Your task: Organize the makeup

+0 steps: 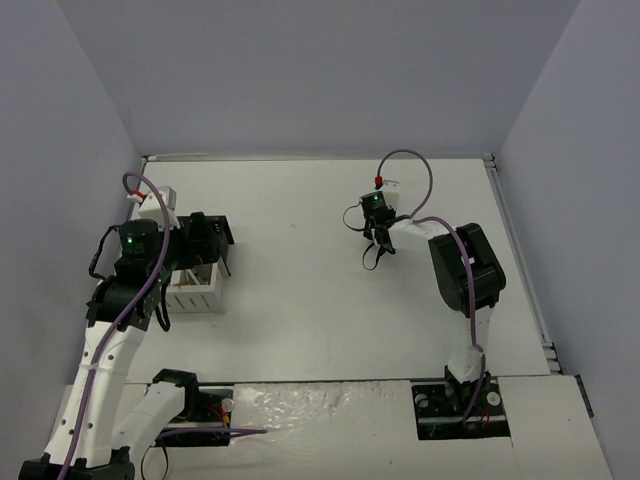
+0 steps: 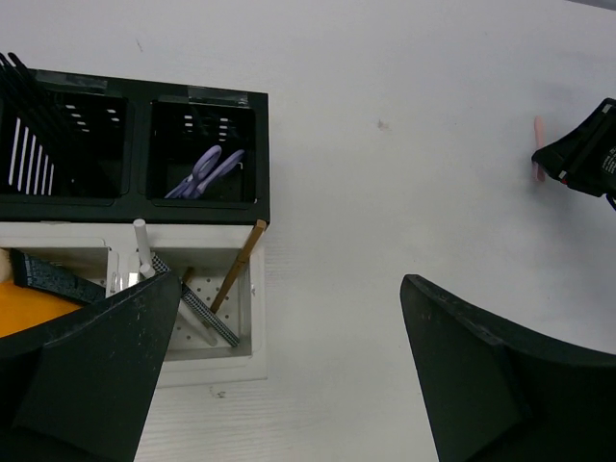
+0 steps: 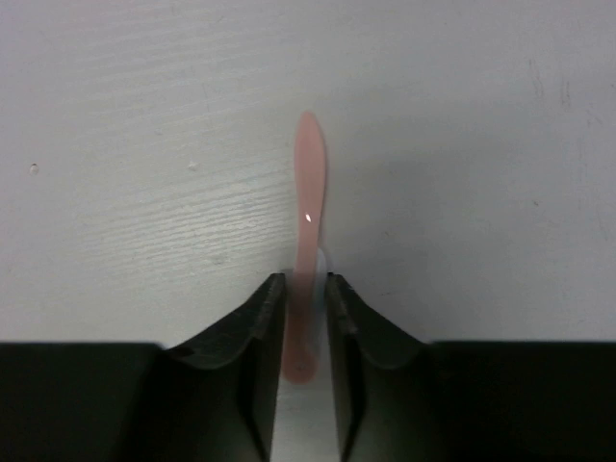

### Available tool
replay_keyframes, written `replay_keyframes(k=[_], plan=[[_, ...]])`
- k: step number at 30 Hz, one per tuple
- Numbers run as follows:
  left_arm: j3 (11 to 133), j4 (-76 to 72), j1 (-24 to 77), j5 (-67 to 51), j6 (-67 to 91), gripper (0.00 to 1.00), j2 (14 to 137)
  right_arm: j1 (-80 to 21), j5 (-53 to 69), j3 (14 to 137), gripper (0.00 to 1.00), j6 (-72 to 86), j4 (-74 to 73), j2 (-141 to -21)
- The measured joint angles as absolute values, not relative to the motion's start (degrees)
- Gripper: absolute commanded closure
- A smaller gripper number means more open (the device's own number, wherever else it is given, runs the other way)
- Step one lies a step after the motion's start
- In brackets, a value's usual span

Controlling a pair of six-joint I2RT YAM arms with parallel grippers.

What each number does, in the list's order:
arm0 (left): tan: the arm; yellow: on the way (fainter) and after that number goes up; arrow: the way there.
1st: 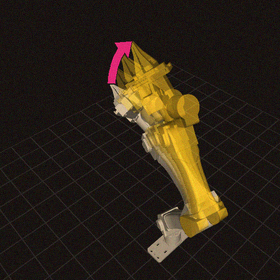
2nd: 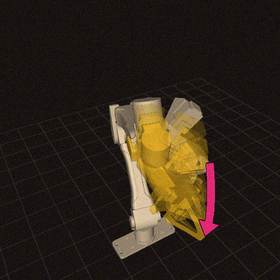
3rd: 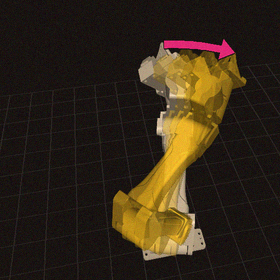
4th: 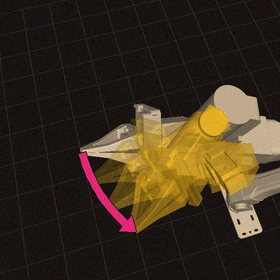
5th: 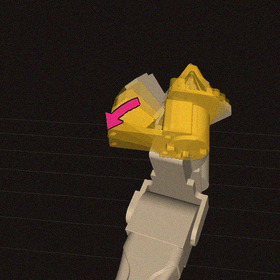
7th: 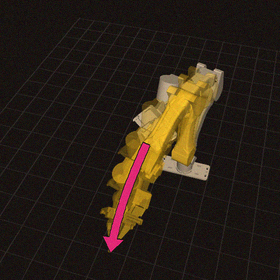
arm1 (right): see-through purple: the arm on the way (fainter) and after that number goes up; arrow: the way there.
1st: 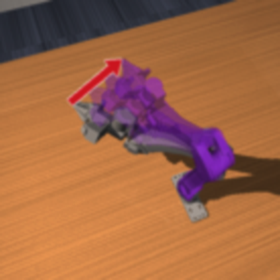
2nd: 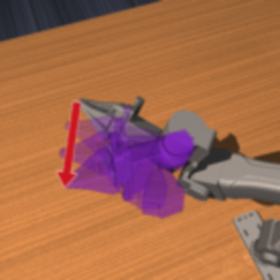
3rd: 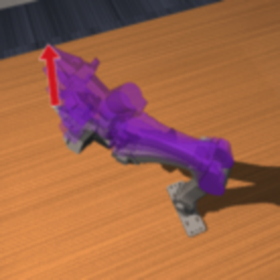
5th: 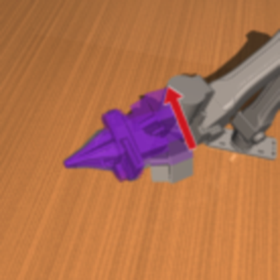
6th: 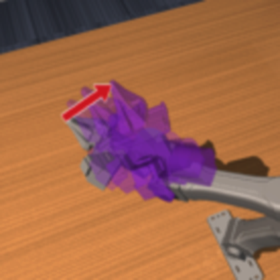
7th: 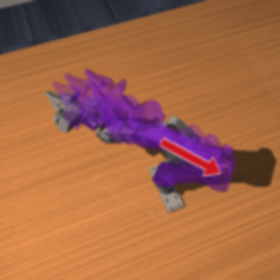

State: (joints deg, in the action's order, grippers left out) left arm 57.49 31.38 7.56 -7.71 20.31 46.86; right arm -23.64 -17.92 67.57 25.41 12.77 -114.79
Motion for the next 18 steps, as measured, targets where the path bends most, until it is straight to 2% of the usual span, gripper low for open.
replay_keyframes(k=[4, 10, 18], plan=[[57.49, 30.92, 7.78, -9.49, 21.91, 0.03, 47.14, -23.69, -17.18, 64.69, 1.0, 25.5, 15.58, -113.36], [57.56, 29.25, 9.41, -13.94, 26.09, 0.03, 50.66, -27.08, -9.7, 52.81, 1.0, 21.89, 17.85, -103.08], [60.21, 26.59, 18.55, -16.65, 31.97, 0.03, 57.19, -43.01, 2.3, 45.73, 1.0, 13.18, 26.22, -82.08]])
